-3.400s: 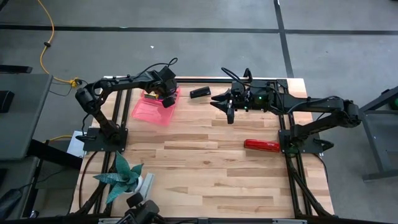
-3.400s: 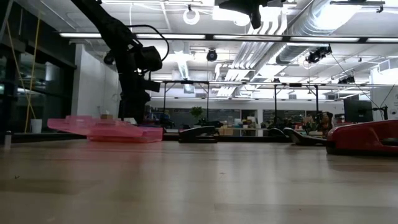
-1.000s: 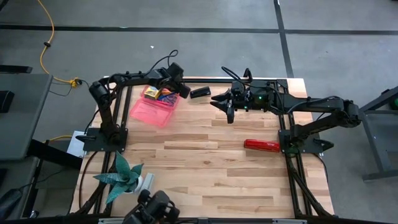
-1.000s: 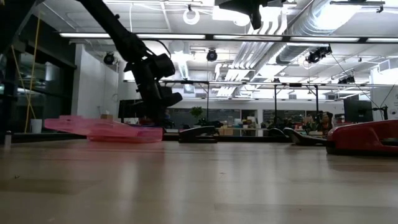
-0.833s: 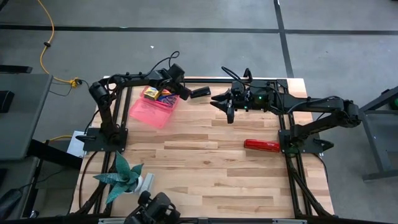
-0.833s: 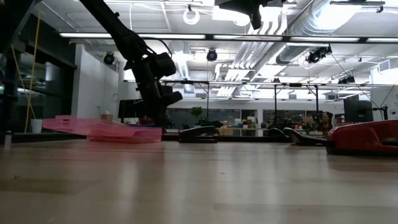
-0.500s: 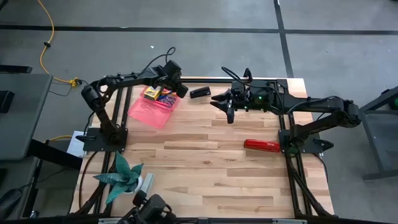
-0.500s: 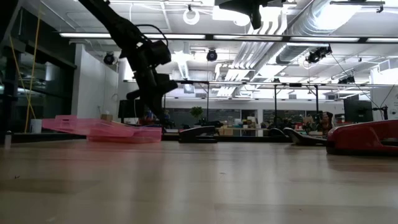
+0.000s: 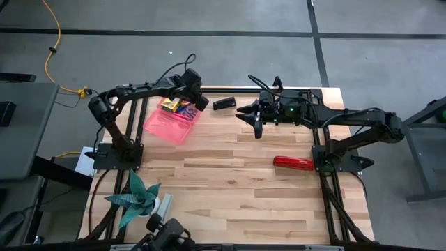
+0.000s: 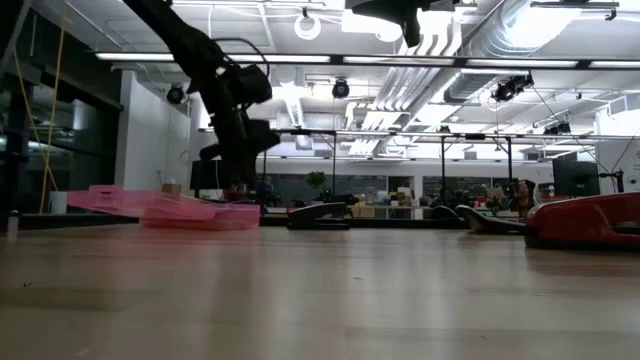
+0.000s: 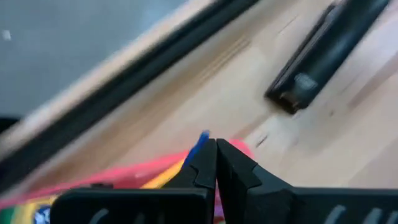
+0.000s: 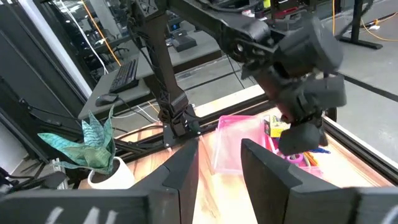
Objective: Pack school essentials
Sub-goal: Put the blue pen into the pink supply box
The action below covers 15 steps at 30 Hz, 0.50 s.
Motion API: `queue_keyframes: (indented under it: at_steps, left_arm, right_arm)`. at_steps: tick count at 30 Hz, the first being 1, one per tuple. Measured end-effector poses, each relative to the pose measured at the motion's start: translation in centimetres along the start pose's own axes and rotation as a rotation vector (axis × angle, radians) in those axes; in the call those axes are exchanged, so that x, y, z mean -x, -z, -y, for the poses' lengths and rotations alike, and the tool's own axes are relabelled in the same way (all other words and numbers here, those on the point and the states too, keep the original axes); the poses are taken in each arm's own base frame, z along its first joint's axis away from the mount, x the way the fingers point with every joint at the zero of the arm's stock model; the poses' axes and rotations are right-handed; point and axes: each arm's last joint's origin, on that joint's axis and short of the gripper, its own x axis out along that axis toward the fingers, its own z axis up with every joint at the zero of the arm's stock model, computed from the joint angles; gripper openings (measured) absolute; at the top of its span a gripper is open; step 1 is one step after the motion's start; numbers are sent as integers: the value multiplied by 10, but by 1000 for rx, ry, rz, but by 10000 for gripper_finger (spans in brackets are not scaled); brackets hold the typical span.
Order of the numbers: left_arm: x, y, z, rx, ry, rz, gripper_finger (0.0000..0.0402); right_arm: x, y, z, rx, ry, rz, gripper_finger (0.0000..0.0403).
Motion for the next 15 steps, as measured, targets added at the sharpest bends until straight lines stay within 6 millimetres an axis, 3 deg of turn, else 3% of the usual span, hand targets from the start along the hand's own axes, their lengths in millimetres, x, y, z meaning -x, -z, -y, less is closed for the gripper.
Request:
queue_keyframes:
  at_steps: [6,15]
  left_arm:
    - [-22,2,-5,69,-82,3,0]
    - [-25,-1,-5,65,-80,33,0]
  right_arm:
    - [0,0,0,-7,0,0,113]
    - [0,0,0,-24,-1,0,113]
